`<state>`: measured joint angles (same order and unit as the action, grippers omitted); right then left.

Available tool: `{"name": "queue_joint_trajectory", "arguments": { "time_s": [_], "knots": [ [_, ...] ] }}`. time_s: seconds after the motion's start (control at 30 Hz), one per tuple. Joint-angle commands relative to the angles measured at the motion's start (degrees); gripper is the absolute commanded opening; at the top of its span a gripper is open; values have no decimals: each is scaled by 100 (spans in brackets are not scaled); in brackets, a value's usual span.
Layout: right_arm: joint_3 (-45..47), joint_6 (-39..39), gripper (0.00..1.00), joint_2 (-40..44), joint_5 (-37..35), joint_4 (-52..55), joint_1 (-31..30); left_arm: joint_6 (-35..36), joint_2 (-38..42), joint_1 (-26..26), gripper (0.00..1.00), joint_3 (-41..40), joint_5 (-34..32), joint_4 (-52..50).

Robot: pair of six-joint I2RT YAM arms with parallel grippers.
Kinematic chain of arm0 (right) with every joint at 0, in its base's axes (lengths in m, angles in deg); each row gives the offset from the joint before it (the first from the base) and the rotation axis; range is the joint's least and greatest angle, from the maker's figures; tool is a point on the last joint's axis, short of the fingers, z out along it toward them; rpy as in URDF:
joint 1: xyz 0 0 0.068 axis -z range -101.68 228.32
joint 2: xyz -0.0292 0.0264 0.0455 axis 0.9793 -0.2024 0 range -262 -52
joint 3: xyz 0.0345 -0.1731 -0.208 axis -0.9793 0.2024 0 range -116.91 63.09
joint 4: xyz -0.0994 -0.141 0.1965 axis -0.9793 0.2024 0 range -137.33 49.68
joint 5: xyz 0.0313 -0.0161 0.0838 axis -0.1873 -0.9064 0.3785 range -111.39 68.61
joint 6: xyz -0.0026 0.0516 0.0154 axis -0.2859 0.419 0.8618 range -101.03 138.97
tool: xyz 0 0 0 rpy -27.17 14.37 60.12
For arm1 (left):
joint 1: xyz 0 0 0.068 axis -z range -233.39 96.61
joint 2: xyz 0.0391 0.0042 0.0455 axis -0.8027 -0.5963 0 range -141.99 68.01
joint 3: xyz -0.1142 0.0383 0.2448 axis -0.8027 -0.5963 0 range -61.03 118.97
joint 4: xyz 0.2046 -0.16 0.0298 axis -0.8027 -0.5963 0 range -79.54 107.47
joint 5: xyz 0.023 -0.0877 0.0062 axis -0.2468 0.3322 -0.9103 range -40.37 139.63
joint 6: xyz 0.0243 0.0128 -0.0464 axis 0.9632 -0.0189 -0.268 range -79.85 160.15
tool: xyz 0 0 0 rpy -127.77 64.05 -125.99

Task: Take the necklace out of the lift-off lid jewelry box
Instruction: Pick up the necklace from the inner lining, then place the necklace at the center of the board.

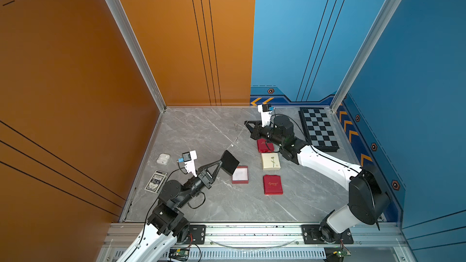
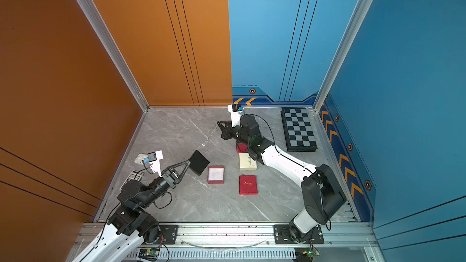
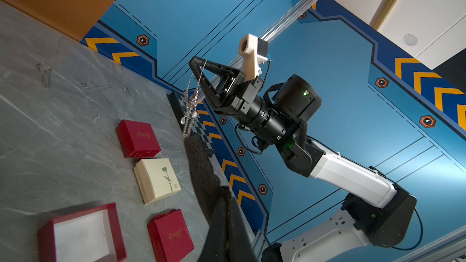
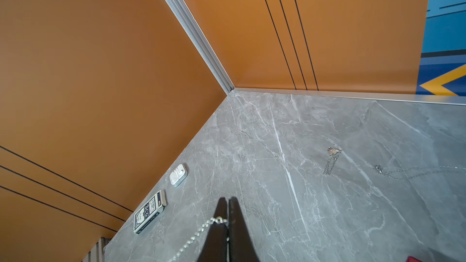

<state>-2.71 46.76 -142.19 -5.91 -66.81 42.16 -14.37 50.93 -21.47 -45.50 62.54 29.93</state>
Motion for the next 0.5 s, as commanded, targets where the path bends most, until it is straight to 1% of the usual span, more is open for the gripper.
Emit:
{"name": "queue_joint_trajectory", "arguments": {
  "time_s": [0.0, 0.3, 0.47],
  "knots": [
    [-355, -230, 6, -103, 182, 420, 31, -19, 175, -41, 0, -138, -62, -420],
    [-927, -374, 6, -315, 275, 803, -62, 100, 240, -37, 0, -257, -265, -785],
    [-1209, -414, 6, -541, 337, 1002, -124, 272, 228, -30, 0, -270, -575, -1377]
  ]
}}
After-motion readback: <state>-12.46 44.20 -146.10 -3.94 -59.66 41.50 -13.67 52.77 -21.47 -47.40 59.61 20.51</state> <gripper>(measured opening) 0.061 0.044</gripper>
